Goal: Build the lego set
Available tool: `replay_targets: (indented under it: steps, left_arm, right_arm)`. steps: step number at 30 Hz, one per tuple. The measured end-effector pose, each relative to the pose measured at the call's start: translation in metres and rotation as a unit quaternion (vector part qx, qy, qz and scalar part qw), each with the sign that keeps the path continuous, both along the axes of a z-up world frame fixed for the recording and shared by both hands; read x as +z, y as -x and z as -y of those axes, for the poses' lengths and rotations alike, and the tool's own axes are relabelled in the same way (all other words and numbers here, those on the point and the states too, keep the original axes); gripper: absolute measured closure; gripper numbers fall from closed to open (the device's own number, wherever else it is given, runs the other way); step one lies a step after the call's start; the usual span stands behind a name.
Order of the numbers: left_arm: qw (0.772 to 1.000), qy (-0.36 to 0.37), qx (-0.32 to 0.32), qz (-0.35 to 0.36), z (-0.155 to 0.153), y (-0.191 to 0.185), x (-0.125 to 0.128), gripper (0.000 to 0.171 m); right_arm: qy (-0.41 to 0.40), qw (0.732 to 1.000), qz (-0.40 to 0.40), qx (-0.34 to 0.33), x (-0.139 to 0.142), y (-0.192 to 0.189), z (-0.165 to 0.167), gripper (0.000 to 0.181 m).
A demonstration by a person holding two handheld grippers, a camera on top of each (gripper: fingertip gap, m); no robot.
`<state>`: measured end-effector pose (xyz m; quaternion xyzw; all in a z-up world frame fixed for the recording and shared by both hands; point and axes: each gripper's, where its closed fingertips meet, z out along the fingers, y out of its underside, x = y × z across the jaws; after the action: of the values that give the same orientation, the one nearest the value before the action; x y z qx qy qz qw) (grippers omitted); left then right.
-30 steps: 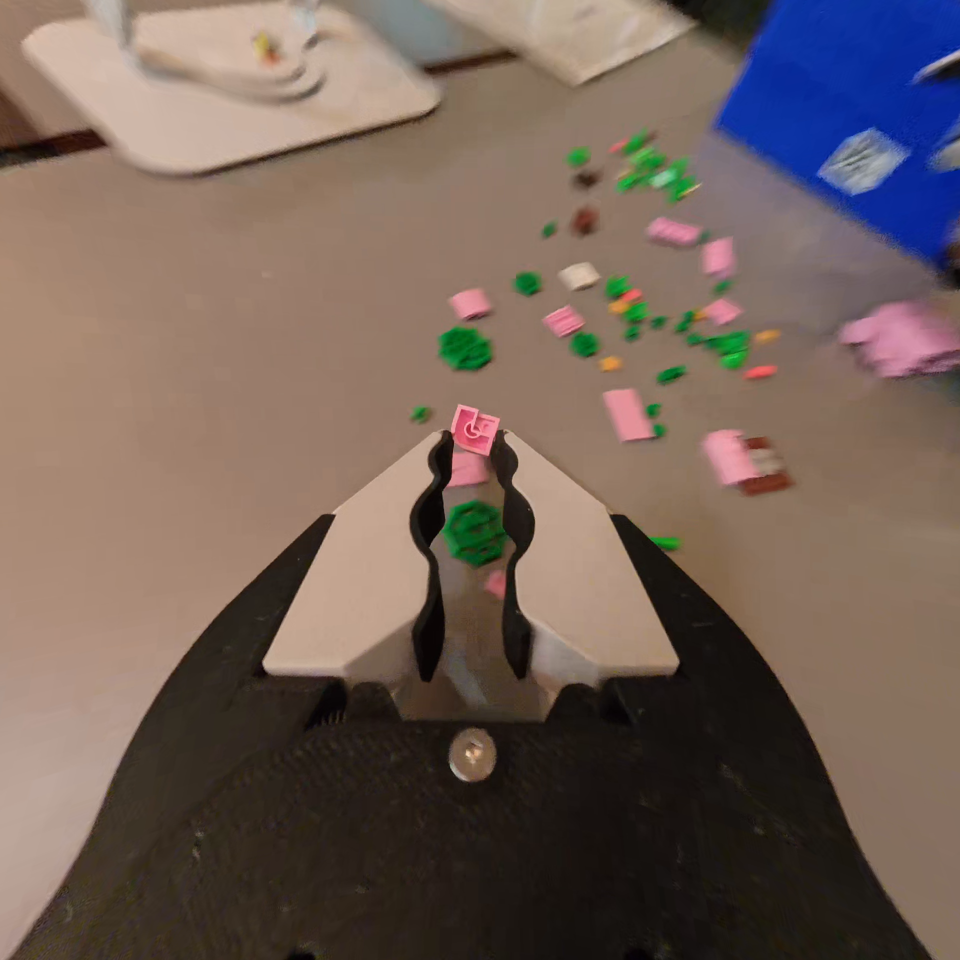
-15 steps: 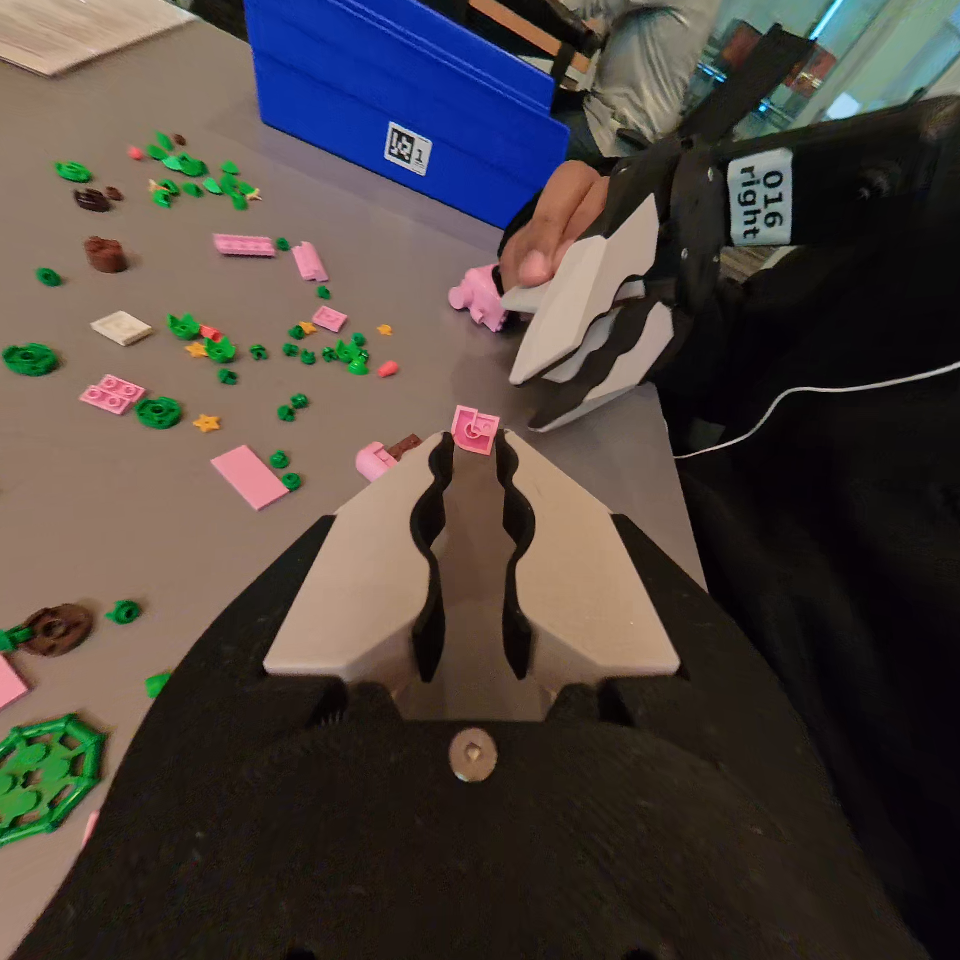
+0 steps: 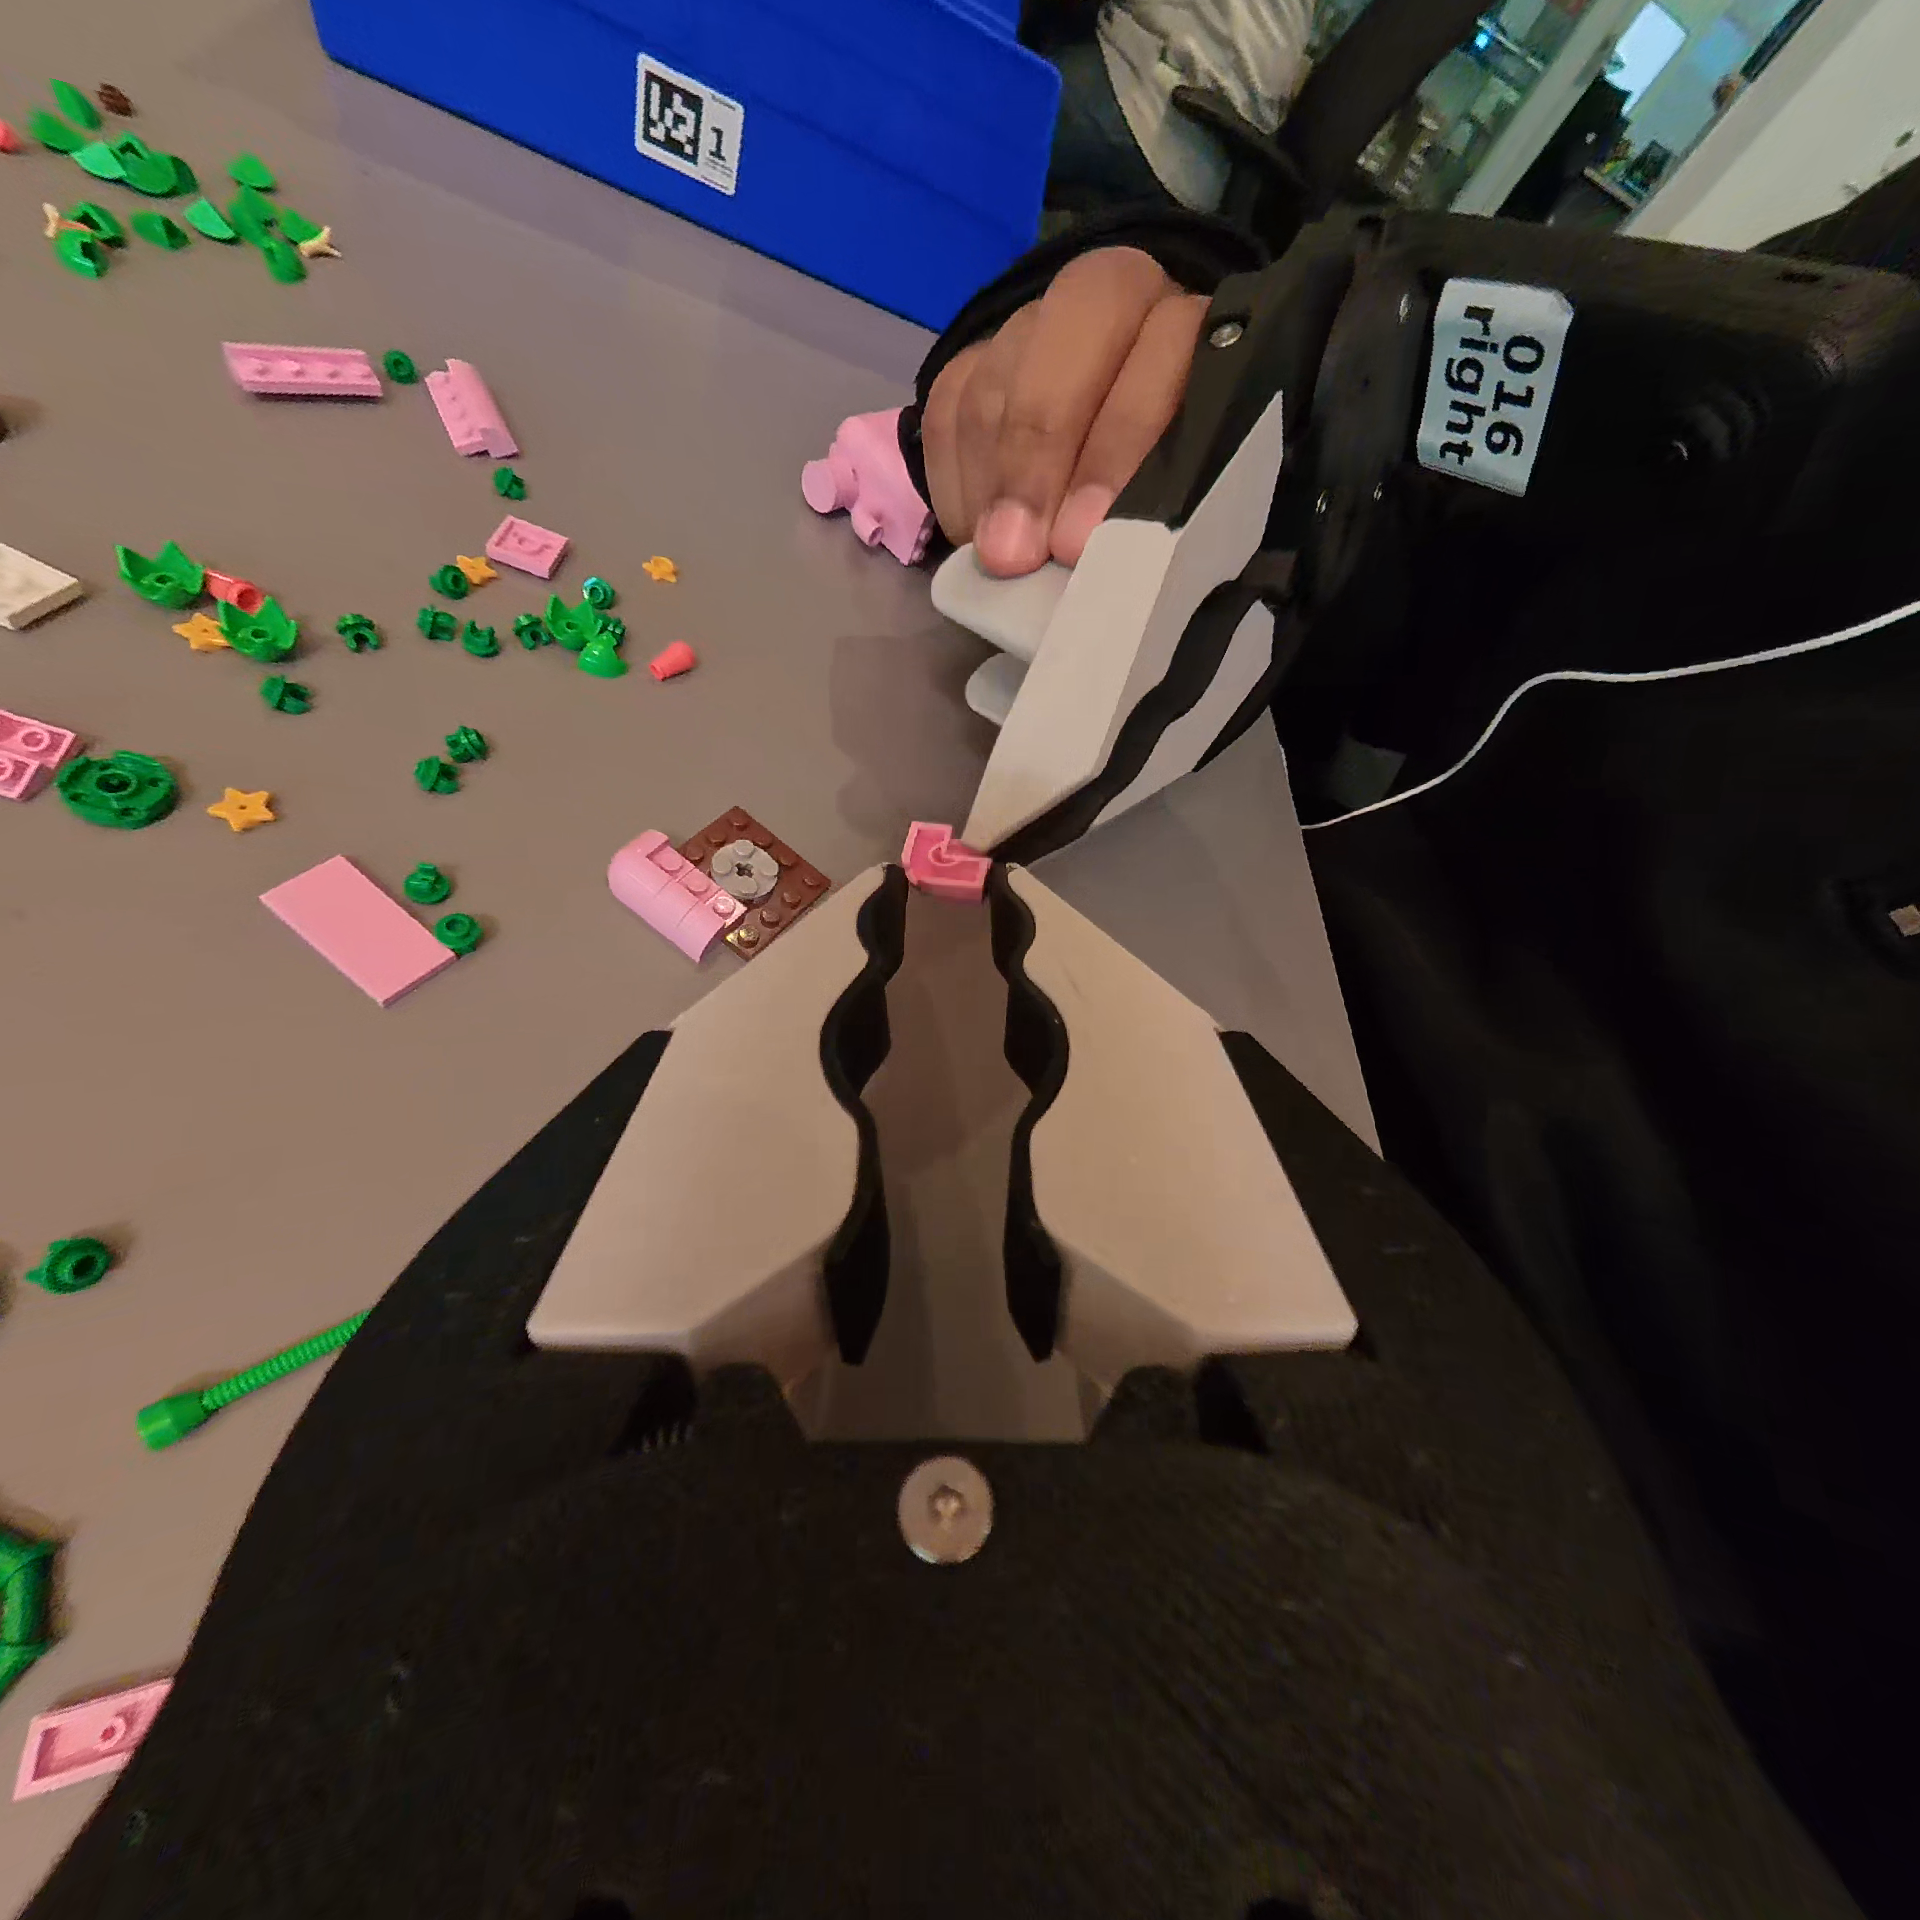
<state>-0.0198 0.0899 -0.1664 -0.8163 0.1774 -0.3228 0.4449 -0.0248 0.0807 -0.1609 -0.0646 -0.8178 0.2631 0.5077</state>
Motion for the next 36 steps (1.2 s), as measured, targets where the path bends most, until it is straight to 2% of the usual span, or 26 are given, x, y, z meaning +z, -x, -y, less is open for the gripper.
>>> replay_targets:
  steps: [4,6,8,10,12,14,16,18,22,26,28,31,36]
  left_arm:
    - [1.000,0.004,-0.004,-0.004,0.001,-0.001,-0.003,0.156]
    - [1.000,-0.004,-0.003,-0.001,0.001,-0.002,0.000,0.146]
    - [1.000,-0.027,0.013,-0.005,-0.003,0.002,0.006,0.132]
    - [0.996,-0.070,0.045,-0.027,-0.009,0.011,0.015,0.127]
    - [0.984,-0.127,0.097,-0.076,-0.016,0.026,0.026,0.126]
    - [0.964,-0.170,0.153,-0.134,-0.023,0.042,0.033,0.128]
    - [0.952,-0.186,0.175,-0.166,-0.025,0.047,0.035,0.130]
    - [0.949,-0.195,0.179,-0.171,-0.025,0.045,0.038,0.129]
    - [0.940,-0.225,0.178,-0.186,-0.025,0.037,0.047,0.133]
    - [0.936,-0.230,0.169,-0.207,-0.026,0.030,0.042,0.137]
    - [0.934,-0.229,0.166,-0.217,-0.027,0.029,0.040,0.143]
    - [0.931,-0.228,0.171,-0.226,-0.028,0.030,0.038,0.152]
    - [0.933,-0.226,0.166,-0.225,-0.028,0.029,0.036,0.148]
  right_arm:
    - [0.006,1.000,0.009,-0.001,-0.002,0.000,0.001,0.179]
    - [0.040,0.999,0.010,-0.019,0.004,0.005,-0.004,0.179]
    - [0.108,0.993,0.020,-0.048,0.014,0.011,-0.014,0.179]
    - [0.219,0.972,0.043,-0.079,0.028,0.018,-0.028,0.180]
    - [0.368,0.922,0.090,-0.077,0.043,0.021,-0.033,0.179]
    - [0.507,0.847,0.149,-0.059,0.053,0.023,-0.037,0.179]
    - [0.602,0.771,0.207,-0.033,0.056,0.024,-0.038,0.179]
    - [0.659,0.712,0.241,-0.021,0.056,0.026,-0.039,0.180]
    - [0.725,0.623,0.293,-0.009,0.055,0.030,-0.037,0.180]
    - [0.770,0.536,0.346,0.010,0.052,0.031,-0.033,0.180]
    - [0.786,0.502,0.359,0.019,0.051,0.031,-0.034,0.180]
    - [0.795,0.478,0.372,0.023,0.048,0.032,-0.035,0.180]
    - [0.791,0.473,0.388,0.021,0.043,0.032,-0.030,0.180]
